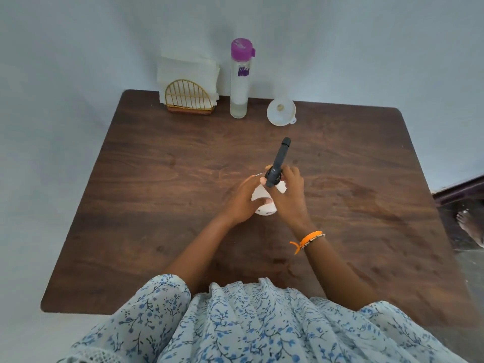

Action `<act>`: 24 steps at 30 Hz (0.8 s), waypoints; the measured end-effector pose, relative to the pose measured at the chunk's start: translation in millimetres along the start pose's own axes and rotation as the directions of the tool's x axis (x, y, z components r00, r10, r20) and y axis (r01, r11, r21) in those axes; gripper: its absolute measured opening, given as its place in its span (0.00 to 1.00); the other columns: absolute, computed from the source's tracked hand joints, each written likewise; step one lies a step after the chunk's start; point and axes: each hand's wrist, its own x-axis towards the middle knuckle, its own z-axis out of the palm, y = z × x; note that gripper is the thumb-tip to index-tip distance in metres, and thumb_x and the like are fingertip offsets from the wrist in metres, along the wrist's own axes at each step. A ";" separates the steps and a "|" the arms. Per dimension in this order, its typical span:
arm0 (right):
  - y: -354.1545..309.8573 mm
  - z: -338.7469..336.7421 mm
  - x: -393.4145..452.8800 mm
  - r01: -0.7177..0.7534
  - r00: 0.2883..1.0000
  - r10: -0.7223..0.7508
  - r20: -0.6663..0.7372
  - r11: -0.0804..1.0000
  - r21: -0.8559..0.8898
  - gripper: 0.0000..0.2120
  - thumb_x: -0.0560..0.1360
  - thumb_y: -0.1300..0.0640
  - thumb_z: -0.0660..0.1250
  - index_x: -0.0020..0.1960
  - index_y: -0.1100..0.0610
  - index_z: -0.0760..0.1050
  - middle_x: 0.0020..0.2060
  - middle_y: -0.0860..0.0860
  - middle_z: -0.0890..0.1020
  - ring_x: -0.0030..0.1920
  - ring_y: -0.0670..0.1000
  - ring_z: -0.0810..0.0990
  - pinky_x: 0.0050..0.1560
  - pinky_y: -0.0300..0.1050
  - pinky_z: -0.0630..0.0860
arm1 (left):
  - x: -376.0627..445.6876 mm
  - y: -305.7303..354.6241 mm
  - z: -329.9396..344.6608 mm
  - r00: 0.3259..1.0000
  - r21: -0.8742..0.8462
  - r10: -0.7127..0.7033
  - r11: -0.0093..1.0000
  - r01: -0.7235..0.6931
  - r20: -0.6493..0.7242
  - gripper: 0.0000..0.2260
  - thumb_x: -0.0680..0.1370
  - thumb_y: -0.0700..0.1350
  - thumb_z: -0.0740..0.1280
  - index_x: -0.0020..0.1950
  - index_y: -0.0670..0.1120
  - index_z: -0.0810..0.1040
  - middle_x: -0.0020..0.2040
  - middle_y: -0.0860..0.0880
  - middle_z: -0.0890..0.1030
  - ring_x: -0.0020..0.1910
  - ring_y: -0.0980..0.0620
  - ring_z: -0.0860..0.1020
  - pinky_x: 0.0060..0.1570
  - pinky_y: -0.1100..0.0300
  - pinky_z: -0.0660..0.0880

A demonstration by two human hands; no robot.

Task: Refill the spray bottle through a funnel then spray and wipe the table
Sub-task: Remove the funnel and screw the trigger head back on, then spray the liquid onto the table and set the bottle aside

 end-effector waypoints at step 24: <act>-0.4 4.6 1.7 0.065 0.992 -0.045 -0.114 0.983 0.174 0.19 0.72 0.51 0.71 0.58 0.55 0.69 0.49 0.48 0.76 0.46 0.45 0.75 0.44 0.28 0.72 | -33.0 39.3 16.4 0.978 0.337 0.036 0.941 0.037 -0.207 0.17 0.77 0.45 0.63 0.66 0.49 0.72 0.62 0.50 0.77 0.58 0.46 0.75 0.56 0.49 0.71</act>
